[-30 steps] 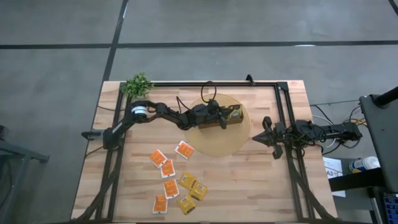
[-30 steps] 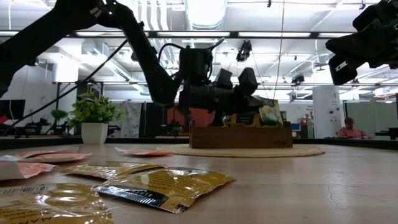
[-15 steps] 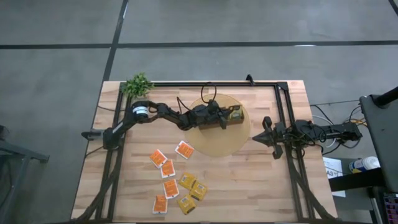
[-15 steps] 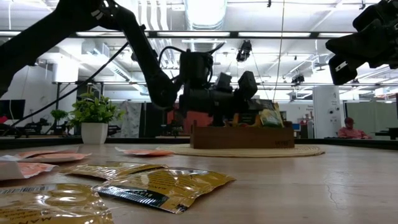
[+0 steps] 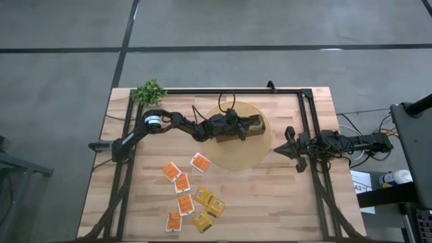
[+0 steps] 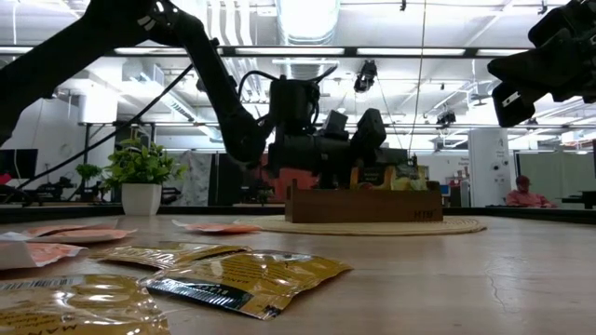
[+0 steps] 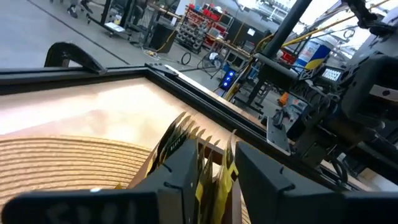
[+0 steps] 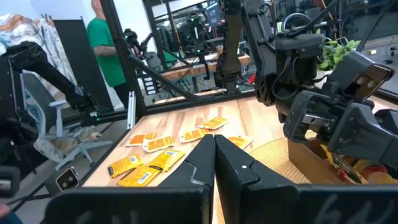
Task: Pick & Place Tea
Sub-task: Adjust the yellow tea bag in the right section of the wooden organizer to align the position, then adjust the orange tea bag in the middle section of the wooden organizer to align the position
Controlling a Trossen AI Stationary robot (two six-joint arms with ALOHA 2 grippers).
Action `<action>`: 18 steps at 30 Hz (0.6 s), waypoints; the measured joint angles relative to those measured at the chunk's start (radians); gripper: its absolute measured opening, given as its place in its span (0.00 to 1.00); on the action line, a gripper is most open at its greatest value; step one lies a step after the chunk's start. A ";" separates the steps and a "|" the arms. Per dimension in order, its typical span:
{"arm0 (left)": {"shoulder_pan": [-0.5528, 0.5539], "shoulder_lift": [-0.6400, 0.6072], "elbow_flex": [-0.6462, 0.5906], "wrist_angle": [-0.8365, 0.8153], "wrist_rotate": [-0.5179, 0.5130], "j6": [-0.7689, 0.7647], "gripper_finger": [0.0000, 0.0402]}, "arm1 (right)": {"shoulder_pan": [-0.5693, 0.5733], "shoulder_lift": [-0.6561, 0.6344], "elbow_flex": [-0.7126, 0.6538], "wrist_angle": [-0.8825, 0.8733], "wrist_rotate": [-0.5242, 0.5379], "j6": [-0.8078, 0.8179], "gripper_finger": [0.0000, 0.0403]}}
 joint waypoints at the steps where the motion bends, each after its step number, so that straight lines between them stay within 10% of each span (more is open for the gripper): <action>1: 0.000 -0.009 -0.001 -0.003 0.000 0.011 0.26 | 0.000 0.000 0.000 0.000 0.000 0.000 0.02; 18: 0.010 -0.370 -0.173 -0.455 0.043 0.279 0.26 | 0.000 0.000 0.000 0.000 0.000 0.000 0.02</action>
